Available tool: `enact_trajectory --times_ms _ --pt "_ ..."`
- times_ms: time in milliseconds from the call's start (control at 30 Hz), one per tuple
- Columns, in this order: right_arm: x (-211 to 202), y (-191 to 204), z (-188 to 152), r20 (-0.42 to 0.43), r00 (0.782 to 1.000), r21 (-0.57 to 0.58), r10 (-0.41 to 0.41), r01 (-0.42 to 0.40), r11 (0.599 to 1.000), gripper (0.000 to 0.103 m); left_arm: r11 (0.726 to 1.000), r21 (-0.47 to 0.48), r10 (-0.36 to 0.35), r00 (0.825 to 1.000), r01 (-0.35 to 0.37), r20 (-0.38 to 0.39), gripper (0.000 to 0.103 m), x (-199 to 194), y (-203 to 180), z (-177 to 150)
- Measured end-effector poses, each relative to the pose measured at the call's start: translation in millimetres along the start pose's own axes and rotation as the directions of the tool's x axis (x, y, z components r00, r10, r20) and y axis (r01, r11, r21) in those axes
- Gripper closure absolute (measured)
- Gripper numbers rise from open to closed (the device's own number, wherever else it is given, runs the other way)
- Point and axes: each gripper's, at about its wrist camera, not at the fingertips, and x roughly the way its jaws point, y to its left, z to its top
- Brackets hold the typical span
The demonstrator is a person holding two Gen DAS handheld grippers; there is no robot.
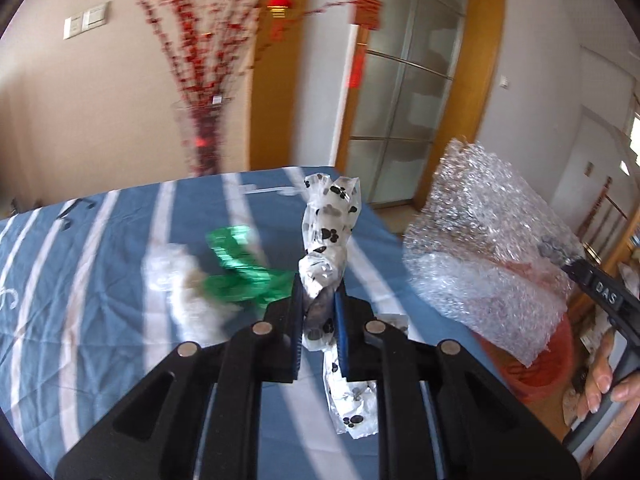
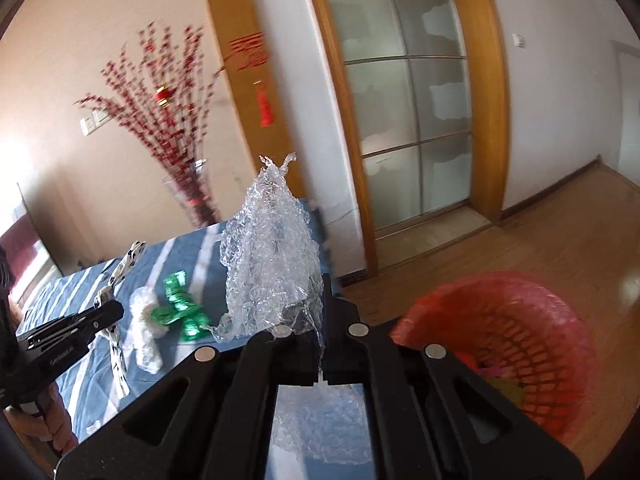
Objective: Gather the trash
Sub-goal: 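Carry both items over the red basket and release them from both grippers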
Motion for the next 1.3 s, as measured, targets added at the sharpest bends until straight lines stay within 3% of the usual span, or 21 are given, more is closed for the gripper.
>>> enact_trajectory --times_ms 200,433,633,1300 --pt "-22.8 -53.5 1.5 0.028 0.996 0.078 -0.085 0.083 0.994 0.102 0.993 0.051 -0.105 0.994 0.106 -0.024 0.088 14.8 -57.2 -1.3" --pt "-39.8 -106.6 -3.6 0.020 0.986 0.138 -0.166 0.161 0.977 0.102 0.965 0.110 -0.232 0.971 0.237 -0.060 0.088 31.6 -133.2 -6.3" --pt "-41.3 -127.4 -14.0 -0.006 0.983 0.150 -0.184 0.182 0.972 0.102 0.940 0.138 -0.301 0.948 0.313 -0.102 0.088 45.7 -181.3 -15.7" --pt "-36.4 -172.7 -21.6 -0.047 0.989 0.244 -0.143 0.150 0.958 0.102 0.909 0.159 -0.349 0.913 0.385 -0.210 0.088 98.4 -241.3 -33.5"
